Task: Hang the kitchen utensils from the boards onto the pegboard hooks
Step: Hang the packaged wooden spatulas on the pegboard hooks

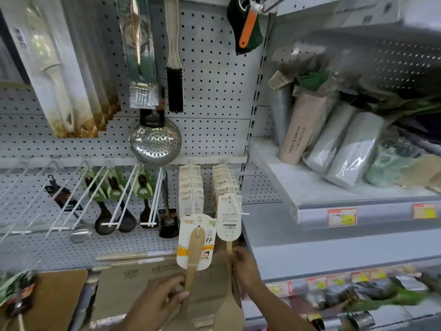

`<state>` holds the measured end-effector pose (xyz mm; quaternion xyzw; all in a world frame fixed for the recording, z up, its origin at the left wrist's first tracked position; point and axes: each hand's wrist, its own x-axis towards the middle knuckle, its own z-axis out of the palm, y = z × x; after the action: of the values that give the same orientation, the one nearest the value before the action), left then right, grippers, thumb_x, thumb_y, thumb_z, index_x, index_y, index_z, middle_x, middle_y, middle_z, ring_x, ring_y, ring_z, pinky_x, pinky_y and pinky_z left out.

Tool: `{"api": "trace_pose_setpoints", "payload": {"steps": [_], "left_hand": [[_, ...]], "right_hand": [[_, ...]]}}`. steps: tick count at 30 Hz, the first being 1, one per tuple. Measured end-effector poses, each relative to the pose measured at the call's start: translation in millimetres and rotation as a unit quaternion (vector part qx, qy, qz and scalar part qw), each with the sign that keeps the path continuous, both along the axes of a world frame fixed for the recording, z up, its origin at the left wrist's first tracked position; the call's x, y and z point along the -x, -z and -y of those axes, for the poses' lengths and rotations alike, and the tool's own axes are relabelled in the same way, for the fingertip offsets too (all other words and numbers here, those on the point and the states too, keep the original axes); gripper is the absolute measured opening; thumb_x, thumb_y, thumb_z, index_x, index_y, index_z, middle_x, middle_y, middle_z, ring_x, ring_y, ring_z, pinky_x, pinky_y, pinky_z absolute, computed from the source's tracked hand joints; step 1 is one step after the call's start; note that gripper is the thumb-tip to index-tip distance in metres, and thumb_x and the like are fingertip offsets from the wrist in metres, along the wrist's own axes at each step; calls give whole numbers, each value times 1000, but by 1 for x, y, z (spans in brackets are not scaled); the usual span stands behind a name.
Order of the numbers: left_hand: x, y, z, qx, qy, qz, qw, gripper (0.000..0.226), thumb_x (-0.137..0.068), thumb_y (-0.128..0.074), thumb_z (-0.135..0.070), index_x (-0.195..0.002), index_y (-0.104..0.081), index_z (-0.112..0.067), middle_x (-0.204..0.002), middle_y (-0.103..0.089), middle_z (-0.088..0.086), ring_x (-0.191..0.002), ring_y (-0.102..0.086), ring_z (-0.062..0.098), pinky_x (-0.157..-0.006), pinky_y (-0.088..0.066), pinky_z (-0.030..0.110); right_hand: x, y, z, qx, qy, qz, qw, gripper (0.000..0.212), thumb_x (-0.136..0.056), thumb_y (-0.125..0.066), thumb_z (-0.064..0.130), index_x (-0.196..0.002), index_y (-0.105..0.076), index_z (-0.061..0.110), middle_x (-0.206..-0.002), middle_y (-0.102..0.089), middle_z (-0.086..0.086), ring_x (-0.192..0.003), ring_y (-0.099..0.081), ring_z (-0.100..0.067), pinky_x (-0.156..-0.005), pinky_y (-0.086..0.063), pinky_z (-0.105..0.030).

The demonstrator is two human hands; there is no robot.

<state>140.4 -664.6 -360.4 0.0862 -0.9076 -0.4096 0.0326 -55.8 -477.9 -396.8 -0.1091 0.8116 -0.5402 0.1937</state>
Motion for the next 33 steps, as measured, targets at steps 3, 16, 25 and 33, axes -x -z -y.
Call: {"api": "trace_pose_setpoints", "payload": {"steps": [3,16,25,33], "left_hand": [[-2,6,-3,-13,-16,5,1000,11,-88,-68,-43,-97,-64,-36,-85,-71,-19,-76,-68,2,-79,-57,28],[-11,44,-19,-66,-48,44,996,10,-89,-65,-36,-99,-65,-40,-94,-70,-19,-82,-68,2,-78,-57,26],[-3,60,-35,-184,-121,58,974,25,-86,-74,-21,-77,-69,-43,-81,-72,-6,-58,-57,7,-67,-49,22],[-12,81,-25,-227,-160,80,957,15,-78,-83,-20,-74,-74,-32,-82,-72,0,-58,-56,12,-62,-45,21]], "right_hand": [[6,-9,9,-3,5,-25,1000,23,-92,-54,8,-111,-62,16,-106,-68,2,-98,-65,-12,-86,-52,-26],[-70,-25,18,106,-232,114,960,23,-80,-76,3,-100,-71,14,-89,-76,2,-84,-68,-9,-78,-56,-26],[-77,-36,37,187,-99,115,971,15,-86,-68,0,-97,-73,8,-87,-76,-10,-75,-68,-17,-66,-58,-32],[-77,-36,45,200,-104,110,968,15,-88,-68,6,-102,-74,8,-95,-76,-15,-84,-70,-23,-75,-59,-40]]}}
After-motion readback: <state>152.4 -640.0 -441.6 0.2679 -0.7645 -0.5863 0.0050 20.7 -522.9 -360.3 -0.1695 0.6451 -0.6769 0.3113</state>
